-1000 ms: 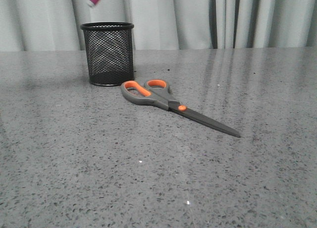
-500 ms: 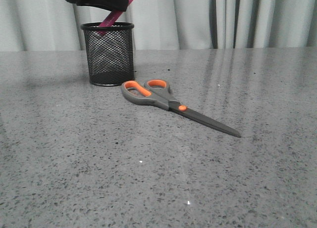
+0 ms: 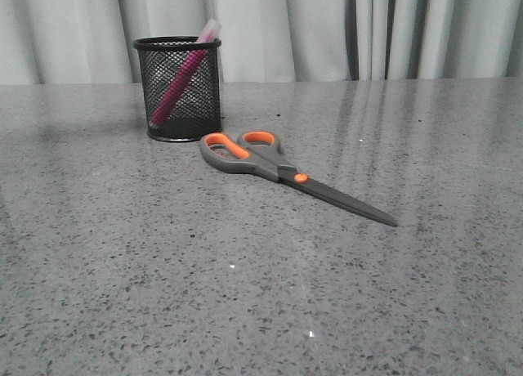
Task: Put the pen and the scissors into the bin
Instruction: 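Release the highlighter into the cup and raise the left gripper, then move the right gripper above the scissors handles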
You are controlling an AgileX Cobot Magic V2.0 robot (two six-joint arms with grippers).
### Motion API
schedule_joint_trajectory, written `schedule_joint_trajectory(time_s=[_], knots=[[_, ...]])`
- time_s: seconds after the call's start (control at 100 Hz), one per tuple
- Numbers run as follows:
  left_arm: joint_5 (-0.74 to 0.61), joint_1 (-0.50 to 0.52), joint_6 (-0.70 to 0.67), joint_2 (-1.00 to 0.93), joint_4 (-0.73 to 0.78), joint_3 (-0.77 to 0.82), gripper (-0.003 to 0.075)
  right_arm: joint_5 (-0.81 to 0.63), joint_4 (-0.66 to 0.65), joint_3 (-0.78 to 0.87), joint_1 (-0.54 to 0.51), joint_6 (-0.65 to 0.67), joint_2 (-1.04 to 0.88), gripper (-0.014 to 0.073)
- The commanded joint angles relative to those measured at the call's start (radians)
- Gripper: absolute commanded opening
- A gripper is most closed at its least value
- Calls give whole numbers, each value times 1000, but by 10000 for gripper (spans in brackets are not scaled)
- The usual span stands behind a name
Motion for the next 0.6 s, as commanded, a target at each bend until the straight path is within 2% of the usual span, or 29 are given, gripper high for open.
schedule_joint_trajectory(time_s=[0.0, 0.12, 0.19, 0.26, 0.31, 0.44, 0.59], knots=[[68, 36, -20, -104, -59, -56, 326, -56, 4, -33, 3, -13, -2, 444], [144, 95, -20, -181, -59, -74, 281, -46, 4, -33, 3, -13, -2, 444], [174, 135, -28, -227, -52, -76, 212, -40, 4, -33, 3, -13, -2, 444], [205, 177, -47, -273, -35, -76, 95, -40, 14, -33, 3, -13, -2, 444], [230, 206, -54, -304, -12, -76, -21, -38, 23, -37, 3, -13, -2, 444], [247, 267, -54, -395, 4, -69, -20, -28, 52, -63, 30, -106, -2, 444], [103, 313, -54, -525, 4, -9, -20, -23, 55, -130, 106, -173, 17, 444]])
